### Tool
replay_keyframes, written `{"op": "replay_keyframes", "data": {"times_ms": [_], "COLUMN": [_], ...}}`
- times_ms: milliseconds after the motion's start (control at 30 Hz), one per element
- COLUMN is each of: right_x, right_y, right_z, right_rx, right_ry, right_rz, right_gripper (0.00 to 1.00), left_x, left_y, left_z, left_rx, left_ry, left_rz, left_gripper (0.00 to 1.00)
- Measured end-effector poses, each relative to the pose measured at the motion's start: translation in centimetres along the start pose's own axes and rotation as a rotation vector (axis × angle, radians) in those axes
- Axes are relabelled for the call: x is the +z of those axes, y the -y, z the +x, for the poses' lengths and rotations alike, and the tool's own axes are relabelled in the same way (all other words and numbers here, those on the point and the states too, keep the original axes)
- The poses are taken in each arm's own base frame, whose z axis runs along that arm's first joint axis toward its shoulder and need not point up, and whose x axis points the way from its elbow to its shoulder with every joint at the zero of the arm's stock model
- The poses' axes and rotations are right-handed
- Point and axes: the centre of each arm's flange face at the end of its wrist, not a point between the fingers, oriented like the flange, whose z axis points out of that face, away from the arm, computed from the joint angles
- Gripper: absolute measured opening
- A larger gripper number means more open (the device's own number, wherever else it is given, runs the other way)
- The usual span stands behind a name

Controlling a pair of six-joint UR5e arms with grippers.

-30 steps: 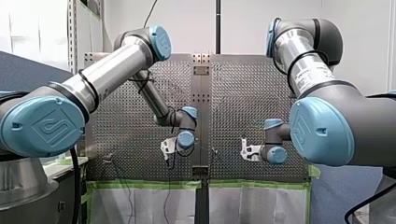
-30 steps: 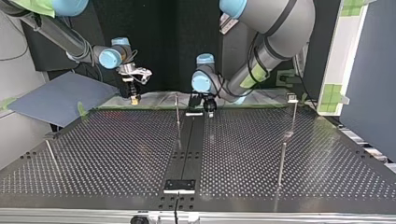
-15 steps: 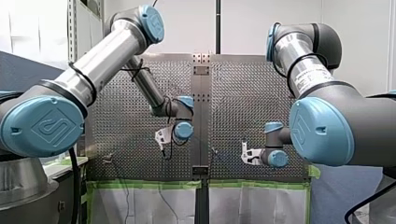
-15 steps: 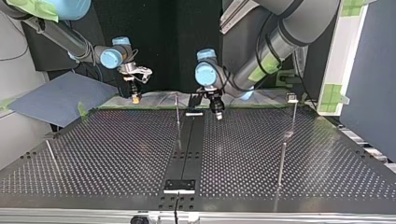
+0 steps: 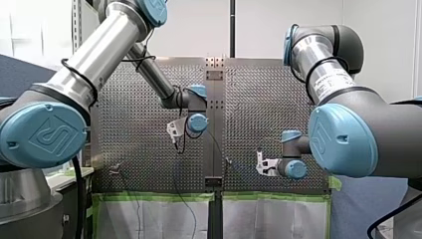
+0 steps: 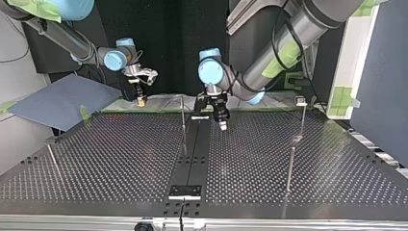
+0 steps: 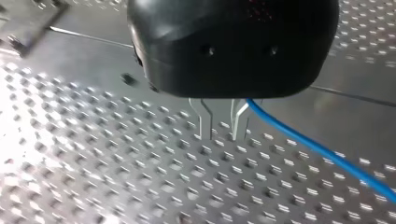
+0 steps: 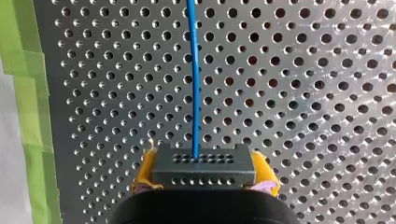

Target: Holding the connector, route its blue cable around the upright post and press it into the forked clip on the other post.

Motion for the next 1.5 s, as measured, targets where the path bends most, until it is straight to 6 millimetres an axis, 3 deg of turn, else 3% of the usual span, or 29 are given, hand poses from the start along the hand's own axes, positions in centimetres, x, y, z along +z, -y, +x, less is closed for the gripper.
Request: {"op": "replay_keyframes", "data": {"times_ms": [733,1500], "right_x": [0.0,0.0], "right_y": [0.4,0.5], "right_z": [0.0,0.0], "right_rx": [0.002,0.001], "right_ry": [0.002,-0.001], "right_rz": [0.032,0.037], "right_gripper": [0.00,0.00], "left_x": [-1.9,-3.4], "left_y": [1.8,0.0], "left_z": [-12.3,-25.4], "left_rx": [0.050,-0.017], "left_ry": [0.106,0.230], "left_rz": [-0.034,-0.099], "left_gripper": [0.24,0.24]}}
